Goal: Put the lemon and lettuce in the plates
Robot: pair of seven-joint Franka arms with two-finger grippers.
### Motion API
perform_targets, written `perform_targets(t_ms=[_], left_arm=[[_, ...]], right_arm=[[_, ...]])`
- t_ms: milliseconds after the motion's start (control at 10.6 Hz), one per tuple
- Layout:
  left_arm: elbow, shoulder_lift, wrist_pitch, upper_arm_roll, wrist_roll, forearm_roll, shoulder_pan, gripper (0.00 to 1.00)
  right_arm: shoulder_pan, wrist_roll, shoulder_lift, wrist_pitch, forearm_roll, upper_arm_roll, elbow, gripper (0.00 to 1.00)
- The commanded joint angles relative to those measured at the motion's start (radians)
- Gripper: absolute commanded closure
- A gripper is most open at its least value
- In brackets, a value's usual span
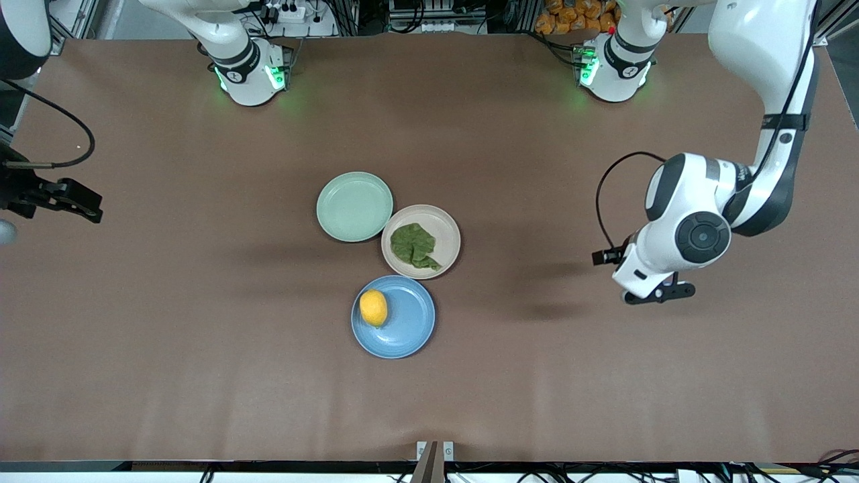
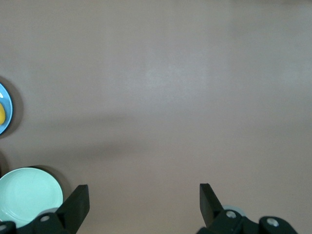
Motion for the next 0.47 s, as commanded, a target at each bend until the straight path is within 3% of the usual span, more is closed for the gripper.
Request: perform_targets(t_ms=[0, 189, 377], left_arm=[[-0.189, -0.165, 0.014, 0.021, 0.028, -0.062, -0.006, 0.00], [-0.249, -0.248, 0.020, 0.024, 0.028, -0.088, -0.006, 0.00], [-0.234, -0.289, 0.020, 0.036, 0.030, -0.106, -0.006, 0.00]], right_arm=[[-0.003, 0.013, -0.066, -0.005, -0.008, -0.011, -0.040, 0.00], [-0.009, 0.013, -0.095, -0.013, -0.005, -0.011, -0.052, 0.00], [0.003, 0.012, -0.104, -0.008, 0.007, -0.034, -0.054, 0.00]])
